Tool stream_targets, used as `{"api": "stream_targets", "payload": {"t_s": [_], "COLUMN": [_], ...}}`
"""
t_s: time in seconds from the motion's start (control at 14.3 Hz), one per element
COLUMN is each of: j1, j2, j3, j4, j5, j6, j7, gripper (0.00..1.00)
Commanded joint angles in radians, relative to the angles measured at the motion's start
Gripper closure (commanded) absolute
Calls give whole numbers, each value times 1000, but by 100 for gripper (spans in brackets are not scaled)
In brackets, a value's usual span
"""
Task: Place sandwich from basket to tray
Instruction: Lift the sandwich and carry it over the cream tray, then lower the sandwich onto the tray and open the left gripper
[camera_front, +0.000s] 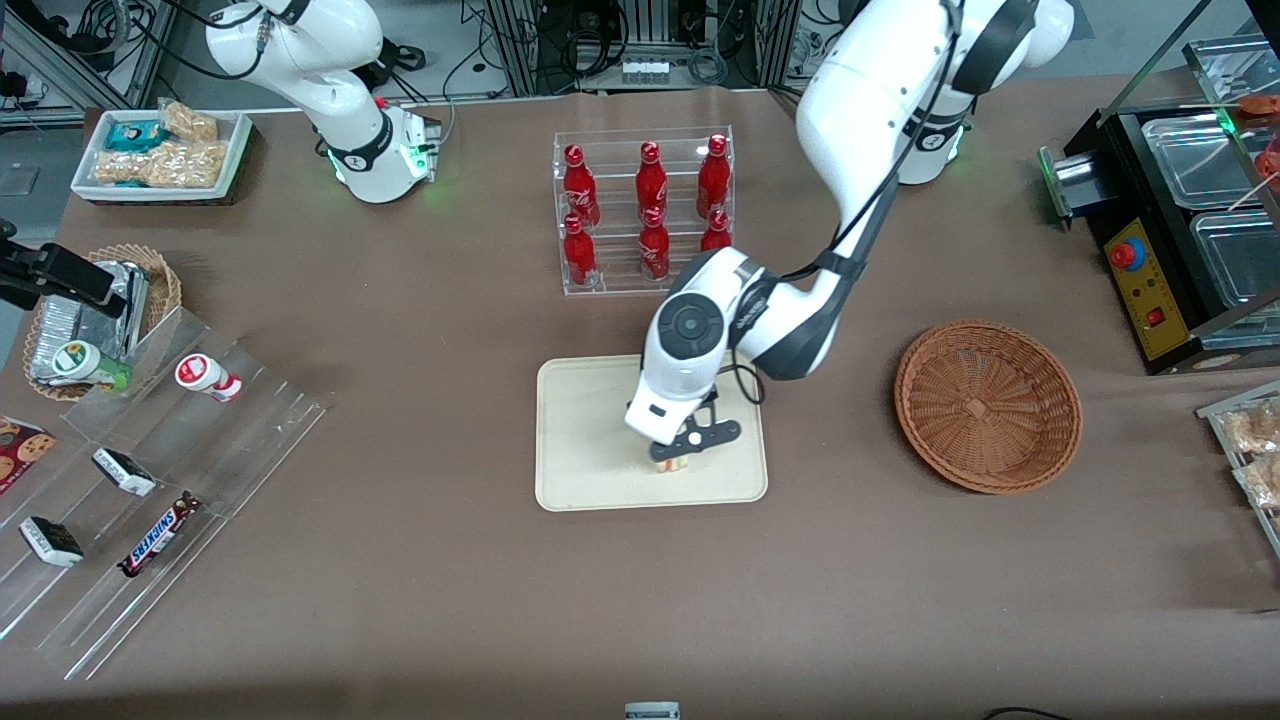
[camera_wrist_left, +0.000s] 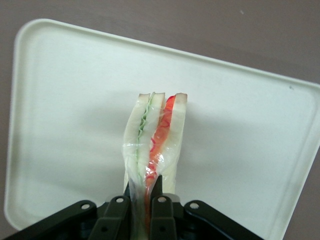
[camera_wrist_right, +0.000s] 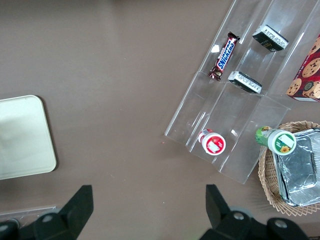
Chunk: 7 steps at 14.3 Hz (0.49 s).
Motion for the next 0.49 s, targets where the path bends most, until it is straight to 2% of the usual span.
{"api": "stream_targets", "payload": {"t_s": [0.0,0.28,0.35,0.42], "j1": [-25,-33,-36,-39], "j2": [61,86,87,87], "j3": [14,14,14,14], "j4": [93,92,87,85], "j5": [9,8,3,-2], "j6": [-23,-17,-3,3], "j7": [76,75,71,55], "gripper": [92,88,82,65]}}
